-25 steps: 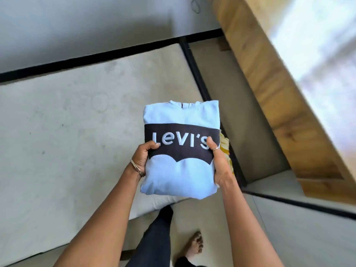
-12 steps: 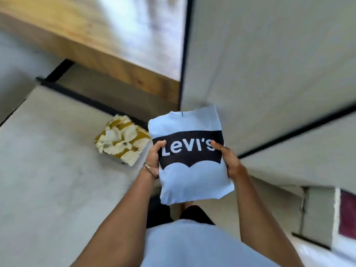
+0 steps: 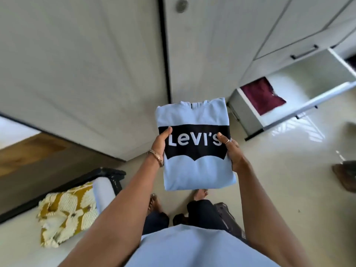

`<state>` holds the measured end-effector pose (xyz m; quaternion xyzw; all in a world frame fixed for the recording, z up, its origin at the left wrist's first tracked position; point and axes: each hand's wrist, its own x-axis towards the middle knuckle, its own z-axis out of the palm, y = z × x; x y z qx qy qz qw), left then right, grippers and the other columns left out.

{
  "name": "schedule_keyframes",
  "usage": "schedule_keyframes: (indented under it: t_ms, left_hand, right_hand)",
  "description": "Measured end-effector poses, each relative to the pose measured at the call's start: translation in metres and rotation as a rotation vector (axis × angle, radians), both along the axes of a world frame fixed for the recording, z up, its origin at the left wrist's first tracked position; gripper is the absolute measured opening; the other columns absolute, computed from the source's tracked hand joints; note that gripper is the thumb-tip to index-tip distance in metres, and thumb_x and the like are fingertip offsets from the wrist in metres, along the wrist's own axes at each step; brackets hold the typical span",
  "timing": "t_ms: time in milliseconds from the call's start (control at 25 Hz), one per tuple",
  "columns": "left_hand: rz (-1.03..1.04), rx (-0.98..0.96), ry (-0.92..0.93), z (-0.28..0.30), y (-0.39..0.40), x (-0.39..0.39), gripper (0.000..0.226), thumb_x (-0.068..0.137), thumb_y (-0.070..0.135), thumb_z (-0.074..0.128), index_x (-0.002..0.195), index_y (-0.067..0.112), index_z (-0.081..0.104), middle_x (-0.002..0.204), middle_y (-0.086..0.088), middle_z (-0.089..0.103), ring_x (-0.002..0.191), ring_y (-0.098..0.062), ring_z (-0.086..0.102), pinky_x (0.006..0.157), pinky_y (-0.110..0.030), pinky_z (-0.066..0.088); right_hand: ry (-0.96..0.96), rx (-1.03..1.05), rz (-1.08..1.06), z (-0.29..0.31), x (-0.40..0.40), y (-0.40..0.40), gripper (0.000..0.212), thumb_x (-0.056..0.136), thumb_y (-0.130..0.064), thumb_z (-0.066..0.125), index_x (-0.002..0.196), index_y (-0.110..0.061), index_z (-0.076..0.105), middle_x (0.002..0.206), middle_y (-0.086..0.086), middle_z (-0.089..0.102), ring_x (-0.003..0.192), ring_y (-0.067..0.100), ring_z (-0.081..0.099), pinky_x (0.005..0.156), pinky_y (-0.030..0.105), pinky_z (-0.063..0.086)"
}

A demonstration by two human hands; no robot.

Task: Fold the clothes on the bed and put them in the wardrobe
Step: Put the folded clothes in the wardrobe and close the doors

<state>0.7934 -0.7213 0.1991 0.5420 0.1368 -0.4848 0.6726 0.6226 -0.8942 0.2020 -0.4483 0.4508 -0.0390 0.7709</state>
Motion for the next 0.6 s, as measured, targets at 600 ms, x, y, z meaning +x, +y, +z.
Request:
schedule_keyframes:
  t_ms: [600]
  left_hand:
    - [-0.396, -0.112, -0.051, 0.01, -0.329, -0.062, 0.057, 0.09, 0.048, 0.057, 0.127, 0.005, 0.06, 0.119, -0.021, 0.065, 0.11, -0.04, 0.062, 0.094, -0.055, 0.049]
  right_hand:
    - [-0.009, -0.15, -0.376, 0.026, -0.111, -0.253, 0.026, 0.092, -0.034, 0.066, 0.103, -0.012, 0.071, 0.094, 0.007, 0.076, 0.082, 0.023, 0.074, 0.064, 0.029, 0.058]
